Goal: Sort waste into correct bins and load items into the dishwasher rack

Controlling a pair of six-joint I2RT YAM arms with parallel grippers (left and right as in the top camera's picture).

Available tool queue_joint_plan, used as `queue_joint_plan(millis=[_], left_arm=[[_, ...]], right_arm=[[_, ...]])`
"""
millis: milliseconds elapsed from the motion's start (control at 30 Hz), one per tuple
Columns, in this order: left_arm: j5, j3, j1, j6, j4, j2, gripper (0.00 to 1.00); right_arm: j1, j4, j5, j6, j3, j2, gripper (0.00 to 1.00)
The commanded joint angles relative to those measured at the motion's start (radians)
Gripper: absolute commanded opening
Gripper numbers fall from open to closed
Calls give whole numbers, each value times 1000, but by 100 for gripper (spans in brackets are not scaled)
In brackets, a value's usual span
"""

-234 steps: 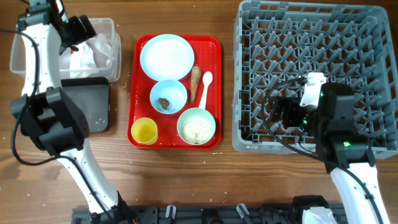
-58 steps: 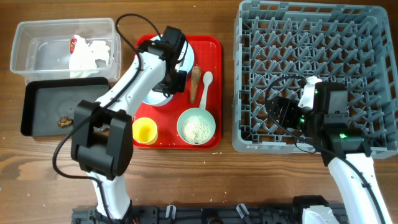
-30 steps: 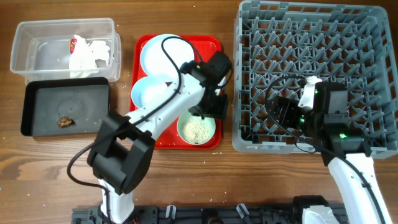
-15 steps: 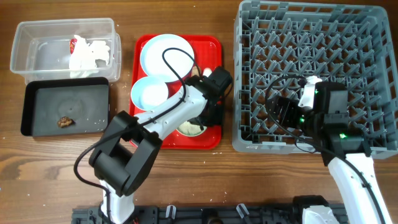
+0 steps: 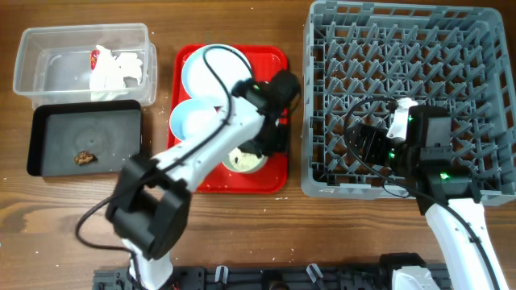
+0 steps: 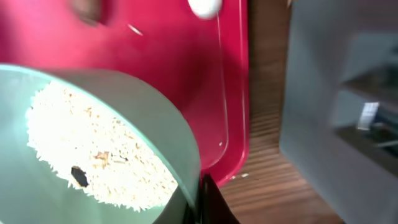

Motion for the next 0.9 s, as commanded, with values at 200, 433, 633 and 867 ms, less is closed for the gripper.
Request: queue_joint_plan(millis=[200,433,633,867], left_arm=[[111,62,357,116,-103,-228,4],[360,44,756,359,-152,-245,4],[660,-16,1071,615,-151,-224,4],[956,-124,1323,737,-85,-128,4]], right_arm=[[-2,5,-19,7,23,6,100],[-2,5,-19,7,23,6,100],[-2,5,-19,7,23,6,100],[-2,10,-19,7,23,6,100]])
